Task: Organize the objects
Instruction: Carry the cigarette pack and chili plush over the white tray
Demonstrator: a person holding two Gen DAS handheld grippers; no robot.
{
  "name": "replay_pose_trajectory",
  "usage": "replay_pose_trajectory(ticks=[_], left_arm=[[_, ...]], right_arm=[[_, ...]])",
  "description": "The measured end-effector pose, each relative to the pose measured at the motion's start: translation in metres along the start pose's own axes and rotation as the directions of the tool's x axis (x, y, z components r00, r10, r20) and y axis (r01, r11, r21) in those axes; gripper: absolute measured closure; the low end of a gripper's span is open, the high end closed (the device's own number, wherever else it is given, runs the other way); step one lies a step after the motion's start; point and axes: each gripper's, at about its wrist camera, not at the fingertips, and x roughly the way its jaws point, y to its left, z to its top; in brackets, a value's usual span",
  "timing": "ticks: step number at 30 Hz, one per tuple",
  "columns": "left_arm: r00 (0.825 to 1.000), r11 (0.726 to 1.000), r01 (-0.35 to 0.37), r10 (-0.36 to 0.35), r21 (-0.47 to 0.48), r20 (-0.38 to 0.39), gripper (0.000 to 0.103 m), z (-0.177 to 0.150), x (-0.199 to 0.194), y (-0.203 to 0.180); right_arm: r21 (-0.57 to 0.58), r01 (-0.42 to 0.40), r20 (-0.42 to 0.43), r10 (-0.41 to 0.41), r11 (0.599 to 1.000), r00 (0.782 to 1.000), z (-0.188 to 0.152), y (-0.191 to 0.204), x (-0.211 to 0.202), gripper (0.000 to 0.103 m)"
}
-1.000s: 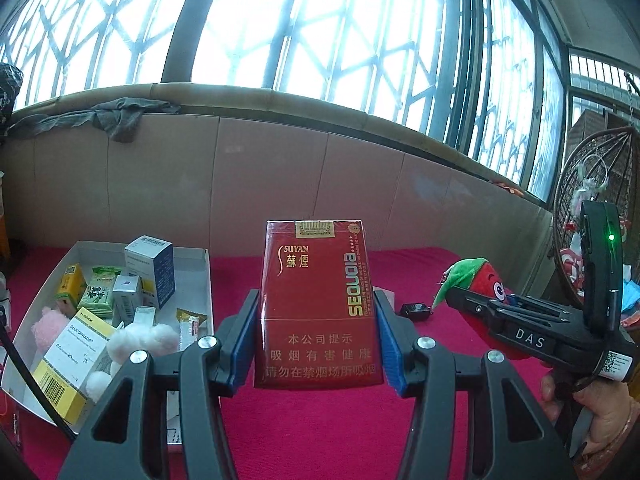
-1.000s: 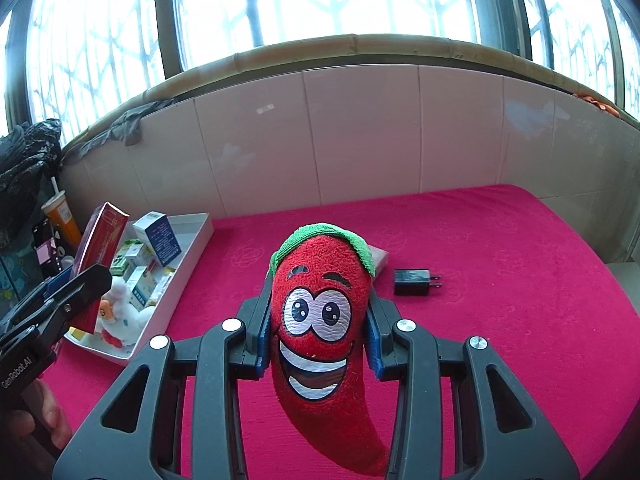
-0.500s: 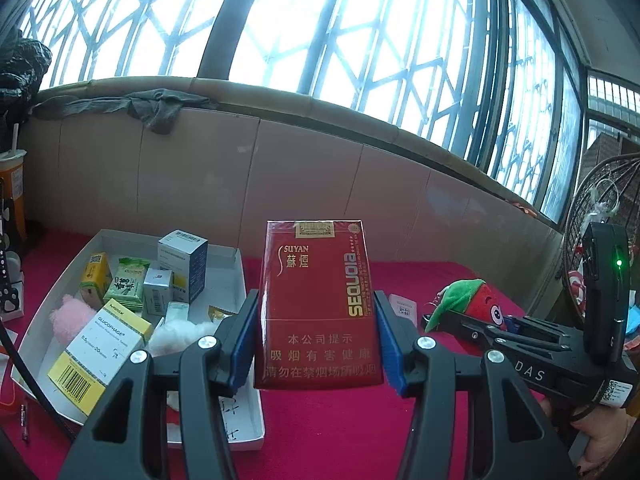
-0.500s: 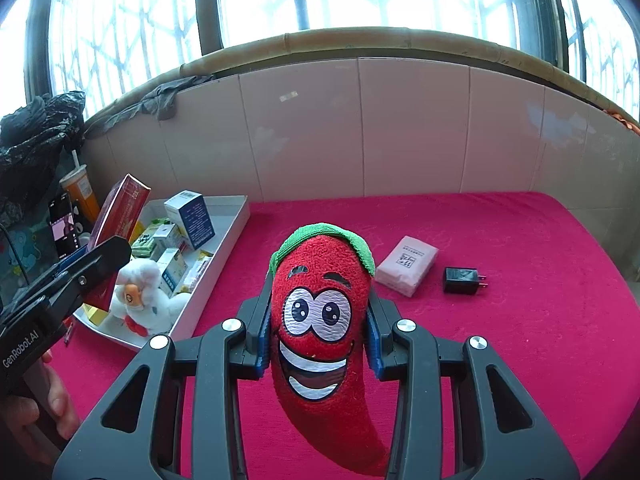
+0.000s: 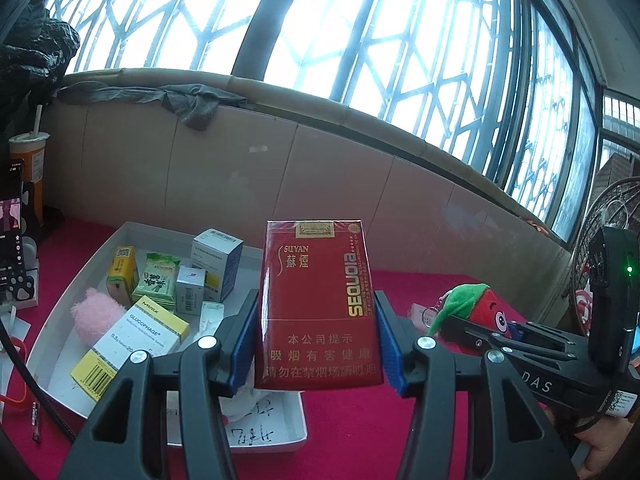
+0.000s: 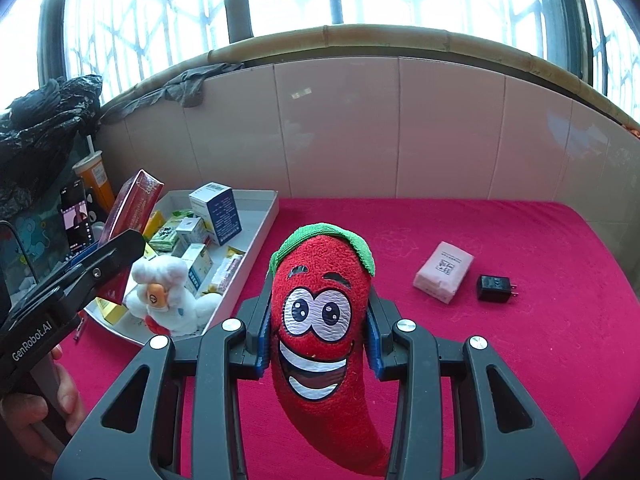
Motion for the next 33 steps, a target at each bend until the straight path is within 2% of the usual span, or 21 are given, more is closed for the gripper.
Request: replay_pose_trajectory(ticks=[13,20,24,30,33], left_arm=[[0.994,0.994,-0.103,0.104,-0.038,0.014,0.050,0.032,-0.003,0.060],[0.990,0.989,-0.140,0.139,-0.052,-0.021,0.049,0.058,0.005,0.100],[0.988,0.985,-0.145,0.139,-0.092,-0.064,0.049,0.074,0.018,0.126],[0.981,0.980,-0.154,0.137,-0.124,-0.140,0.049,0.076,0.050,0.148],[0.976,0.978,-0.166,0.145,-0.125,-0.163,0.049,0.073,0.066,0.150]], right_arm=[[-0.055,-0.084,-0.017,0.083,0.995,0.996,0.021,0.048,0.021,0.067],[-0.039,-0.136,-0.034,0.135,0.990,0.990,0.035,0.069,0.039,0.067],[-0.017,-0.171,-0.050,0.170,0.985,0.984,0.048,0.082,0.057,0.067],[-0.016,-0.216,-0.054,0.215,0.976,0.975,0.066,0.110,0.086,0.067],[-0.005,-0.233,-0.085,0.232,0.972,0.969,0.069,0.124,0.107,0.067]])
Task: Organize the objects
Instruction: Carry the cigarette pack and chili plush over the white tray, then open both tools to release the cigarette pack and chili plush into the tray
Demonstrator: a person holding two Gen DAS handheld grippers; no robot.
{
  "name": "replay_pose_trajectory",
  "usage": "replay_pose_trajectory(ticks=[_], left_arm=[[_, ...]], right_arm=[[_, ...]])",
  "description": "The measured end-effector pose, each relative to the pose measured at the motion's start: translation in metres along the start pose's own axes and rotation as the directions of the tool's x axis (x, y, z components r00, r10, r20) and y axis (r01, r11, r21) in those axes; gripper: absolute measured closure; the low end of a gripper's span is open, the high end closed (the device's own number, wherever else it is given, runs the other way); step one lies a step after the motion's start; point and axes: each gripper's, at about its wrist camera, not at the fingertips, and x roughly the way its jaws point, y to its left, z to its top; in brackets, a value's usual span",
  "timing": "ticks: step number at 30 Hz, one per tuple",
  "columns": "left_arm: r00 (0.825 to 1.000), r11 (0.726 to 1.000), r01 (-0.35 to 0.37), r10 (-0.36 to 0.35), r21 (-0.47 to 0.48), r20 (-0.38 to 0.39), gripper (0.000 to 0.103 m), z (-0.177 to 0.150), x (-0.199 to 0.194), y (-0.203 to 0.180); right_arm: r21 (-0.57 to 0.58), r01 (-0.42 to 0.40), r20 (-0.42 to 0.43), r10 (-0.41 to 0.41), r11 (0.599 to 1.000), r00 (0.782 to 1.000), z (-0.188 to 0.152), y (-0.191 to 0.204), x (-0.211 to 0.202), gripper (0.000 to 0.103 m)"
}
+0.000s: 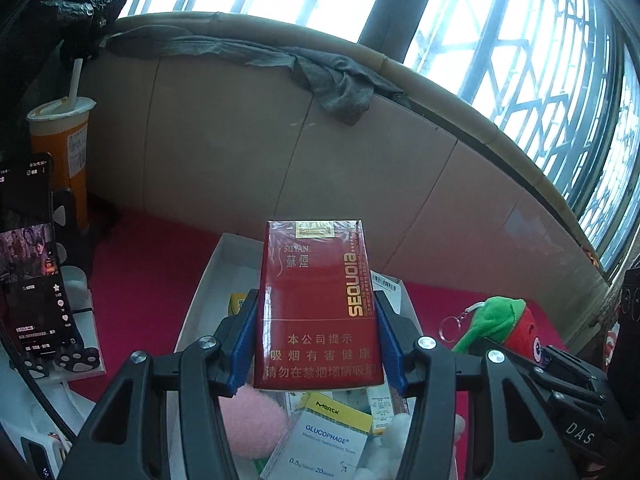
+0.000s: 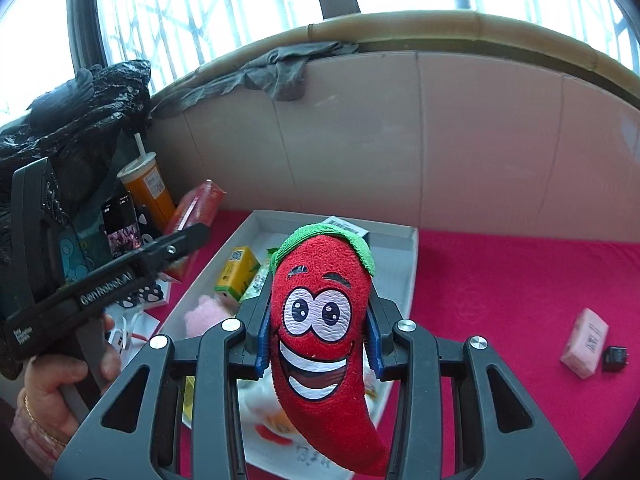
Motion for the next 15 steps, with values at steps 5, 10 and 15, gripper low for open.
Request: replay_pose_trajectory(ticks=[5,10,15], left_arm=[[0.999,0.999,-0.050,0.050,0.010,-0.018,0.045,-0.002,0.017,-0.002],[0.996,0.997,-0.072,0.071,0.019,0.045,0.013,0.003,0.012,-0.005],[0.984,0.994,-0.111,0.106,0.026,0.143,0.000,0.008,-0.007,-0.016]], right_arm=[[0.020,-0.013,-0.020,0.013,1.000,1.000,0.000,0.005,0.028,0.066],[0.019,-0.032,-0.039,0.033,0.999,0.999,-0.001,0.007,0.049,0.056],[0.010,-0.049,-0.026,0.050,0.999,0.998,-0.005,0.010,0.049,0.019]])
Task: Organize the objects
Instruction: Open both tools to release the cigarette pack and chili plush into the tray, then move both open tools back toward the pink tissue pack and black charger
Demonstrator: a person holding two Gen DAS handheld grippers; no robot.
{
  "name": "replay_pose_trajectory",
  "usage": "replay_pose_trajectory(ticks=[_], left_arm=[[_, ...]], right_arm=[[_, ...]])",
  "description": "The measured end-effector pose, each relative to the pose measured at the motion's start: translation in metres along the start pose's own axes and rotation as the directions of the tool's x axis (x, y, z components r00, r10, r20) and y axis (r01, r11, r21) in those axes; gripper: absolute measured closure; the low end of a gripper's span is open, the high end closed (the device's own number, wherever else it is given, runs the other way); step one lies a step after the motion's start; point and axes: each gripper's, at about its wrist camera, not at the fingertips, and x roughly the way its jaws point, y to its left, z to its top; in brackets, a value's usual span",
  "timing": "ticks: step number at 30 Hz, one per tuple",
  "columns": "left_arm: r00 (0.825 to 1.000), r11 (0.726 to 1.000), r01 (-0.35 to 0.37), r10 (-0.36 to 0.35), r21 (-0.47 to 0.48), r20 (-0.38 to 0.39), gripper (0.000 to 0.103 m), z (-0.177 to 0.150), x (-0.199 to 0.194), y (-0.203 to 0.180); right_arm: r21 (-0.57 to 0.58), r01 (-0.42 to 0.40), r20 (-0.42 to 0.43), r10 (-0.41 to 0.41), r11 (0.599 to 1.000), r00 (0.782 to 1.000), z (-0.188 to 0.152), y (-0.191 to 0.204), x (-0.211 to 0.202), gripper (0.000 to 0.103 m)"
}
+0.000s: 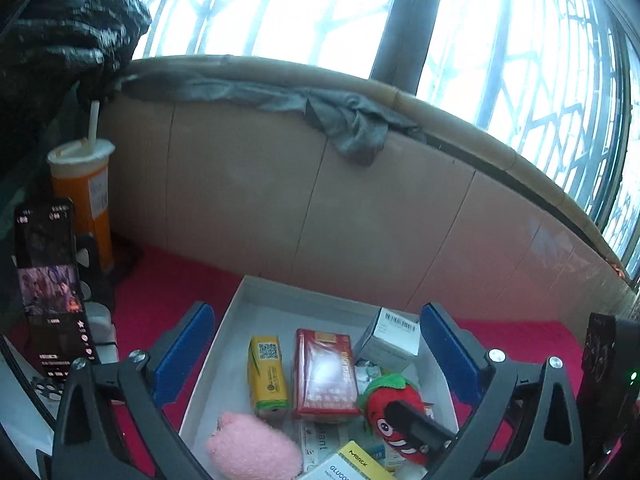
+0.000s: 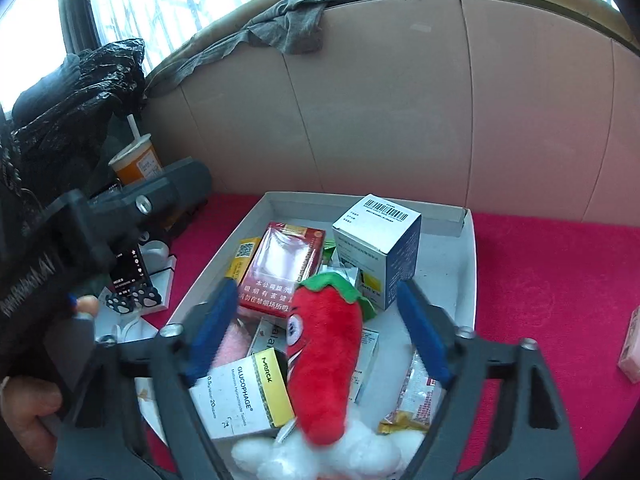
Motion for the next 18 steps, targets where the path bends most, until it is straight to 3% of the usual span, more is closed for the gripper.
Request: replay_pose_trajectory(ticks=[9,18], left_arm=[[0.997,0.997,0.073,-0.073,-0.017,0.031,0.000,0.005,-0.026,-0.021],[0.993,0.992,0.120,-0.120,0.044,0.012,0.000,-0.002,-0.047,-0.063]], right_arm=[[0.025,0.051,0.051,-0.052,0.998,0.997,-0.010,-0.017,-0.040,0.019],[0.099,0.095,0.077,-0.103,0.991,0.992,-0.027,-0.061,-0.080,0.019]])
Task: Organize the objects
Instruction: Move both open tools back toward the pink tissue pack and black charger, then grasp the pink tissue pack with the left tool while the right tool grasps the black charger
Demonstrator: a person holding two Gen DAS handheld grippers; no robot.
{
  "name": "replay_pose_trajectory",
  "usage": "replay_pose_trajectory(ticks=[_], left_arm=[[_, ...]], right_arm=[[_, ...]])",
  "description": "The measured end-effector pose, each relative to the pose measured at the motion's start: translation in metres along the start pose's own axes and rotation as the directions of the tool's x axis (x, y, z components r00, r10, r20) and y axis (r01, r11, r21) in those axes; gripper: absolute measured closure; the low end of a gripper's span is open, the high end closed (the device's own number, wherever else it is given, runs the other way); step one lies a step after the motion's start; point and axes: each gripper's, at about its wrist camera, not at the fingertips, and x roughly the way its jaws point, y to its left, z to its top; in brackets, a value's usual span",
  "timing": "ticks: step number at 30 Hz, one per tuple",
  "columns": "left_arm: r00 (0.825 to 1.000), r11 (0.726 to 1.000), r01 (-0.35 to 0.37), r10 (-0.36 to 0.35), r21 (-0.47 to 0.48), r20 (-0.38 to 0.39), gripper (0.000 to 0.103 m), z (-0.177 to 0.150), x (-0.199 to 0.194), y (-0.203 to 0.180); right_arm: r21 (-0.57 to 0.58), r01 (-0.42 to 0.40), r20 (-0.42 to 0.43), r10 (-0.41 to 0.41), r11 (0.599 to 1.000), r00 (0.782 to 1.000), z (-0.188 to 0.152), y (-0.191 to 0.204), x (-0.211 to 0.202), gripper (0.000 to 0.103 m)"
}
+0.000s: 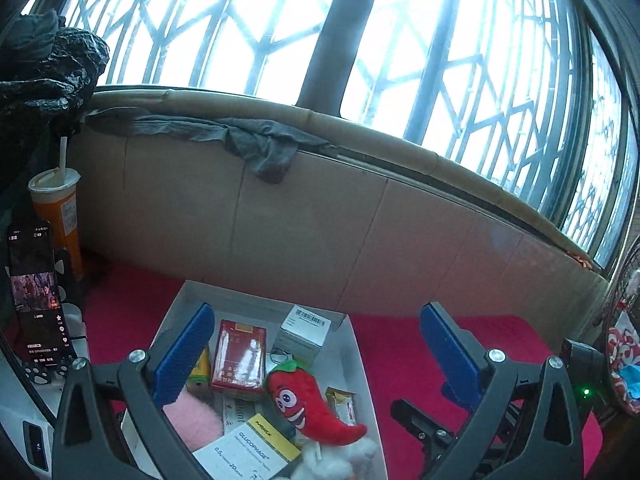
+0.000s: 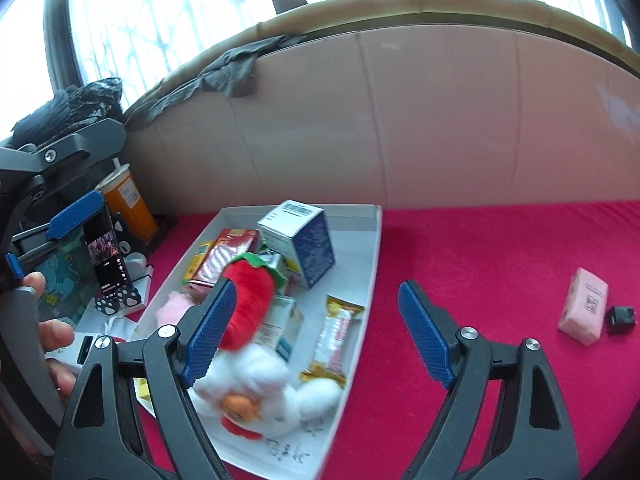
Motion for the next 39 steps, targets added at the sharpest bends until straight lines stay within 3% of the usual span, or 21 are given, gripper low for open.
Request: replay_pose_trajectory(ticks=[10,14,19,23,28,31,36,39], left_arm=[[0.997,0.996,0.039,-0.034,0.078,-0.073,0.000,-0.022,0.009,-0.055],[0.992,0.992,0.067,-0.054,0.104,-0.116,0.000,-0.033,0.015,-0.076],[0.984,0.983,0.102,-0.076,0.155,-0.161,0.000,-0.048,0.025,-0.104],[0.967,0.973,0.136,-0.089,0.189,-0.237,0.000,-0.070,0.039,-0.126],[0.939,0.951,0.181,-0.091,0.252,-0.331,0.000,-0.104,0.055,-0.154],[0.924,0.937,0.202,-0.086,0.285,-0.373,0.000,-0.122,0.062,-0.168],[0.903,0.923,0.211,-0.058,0.322,-0.426,0.000,-0.141,0.076,-0.176],[0.897,0.924,0.199,-0.037,0.327,-0.440,0.000,-0.144,0.087,-0.178]], right_arm=[[0.116,0.038,0.064,-0.046,0.993,0.997,-0.010,-0.073,-0.058,0.019],[0.180,0.104,0.092,-0.122,0.978,0.988,-0.012,-0.117,-0.087,0.019],[0.323,0.209,0.118,-0.258,0.923,0.959,-0.015,-0.190,-0.123,0.019],[0.401,0.281,0.079,-0.338,0.872,0.938,-0.022,-0.239,-0.135,0.019],[0.296,0.436,-0.065,-0.437,0.850,0.897,-0.028,-0.266,-0.101,0.019],[0.223,0.462,-0.137,-0.441,0.858,0.887,-0.033,-0.276,-0.073,0.019],[0.097,0.498,-0.167,-0.479,0.862,0.862,-0.030,-0.274,-0.033,0.019],[0.083,0.487,-0.186,-0.466,0.870,0.865,-0.024,-0.273,-0.018,0.021]])
